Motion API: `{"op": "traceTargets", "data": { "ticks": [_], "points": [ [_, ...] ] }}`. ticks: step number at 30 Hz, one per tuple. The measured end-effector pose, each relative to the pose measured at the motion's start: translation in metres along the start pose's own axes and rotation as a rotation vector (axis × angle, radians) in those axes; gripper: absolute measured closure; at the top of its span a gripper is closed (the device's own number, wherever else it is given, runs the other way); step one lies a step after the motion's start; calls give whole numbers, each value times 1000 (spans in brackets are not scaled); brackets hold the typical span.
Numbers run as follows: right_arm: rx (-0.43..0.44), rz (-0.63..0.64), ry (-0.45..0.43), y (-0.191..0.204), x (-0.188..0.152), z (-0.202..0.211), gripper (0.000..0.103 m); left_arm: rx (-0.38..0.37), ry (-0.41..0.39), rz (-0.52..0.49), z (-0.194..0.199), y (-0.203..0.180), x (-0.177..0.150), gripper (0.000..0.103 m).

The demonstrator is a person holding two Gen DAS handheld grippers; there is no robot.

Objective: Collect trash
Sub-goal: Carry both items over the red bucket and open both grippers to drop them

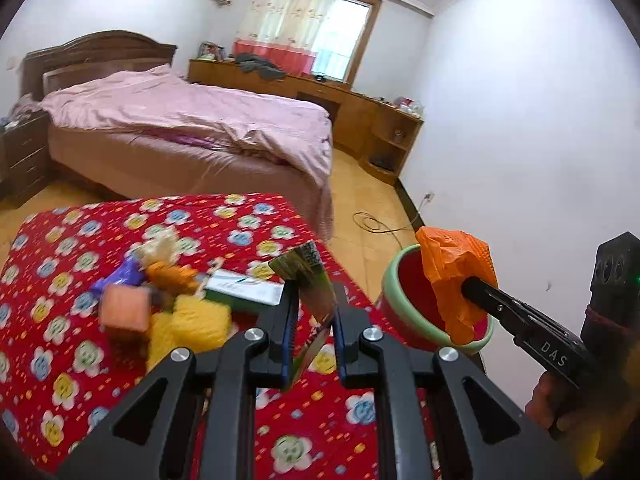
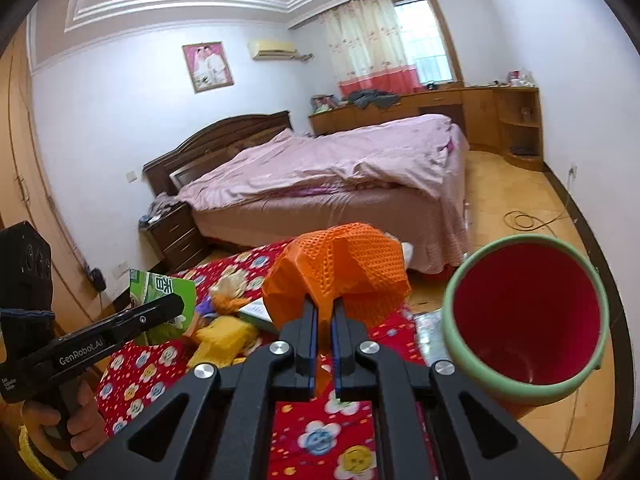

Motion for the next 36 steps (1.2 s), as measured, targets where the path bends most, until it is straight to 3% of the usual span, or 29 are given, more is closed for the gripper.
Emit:
{"op": "traceTargets", "data": {
  "ticks": [16,29,36],
  "points": [
    [-105,-161,-53,-104,5,20,96,-120,85,-98,-82,-91,9,88],
    [-225,-283,-21,-187,-17,11,95,-205,214,-159,-173,-156,-8,88],
    [-260,-339,7,-214,-33,4,92,-205,254,-211,-200,-172,-21,88]
  ]
}}
Point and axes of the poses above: each gripper's, at about its wrist camera, not at the fingertips, and z roughly against the way its jaws point, y to its left, x to its top, the point moved 8 cm from there along -z, roughly the way its jaws point, and after that the axes turned 5 degrees about y, right-handed, at the moved point
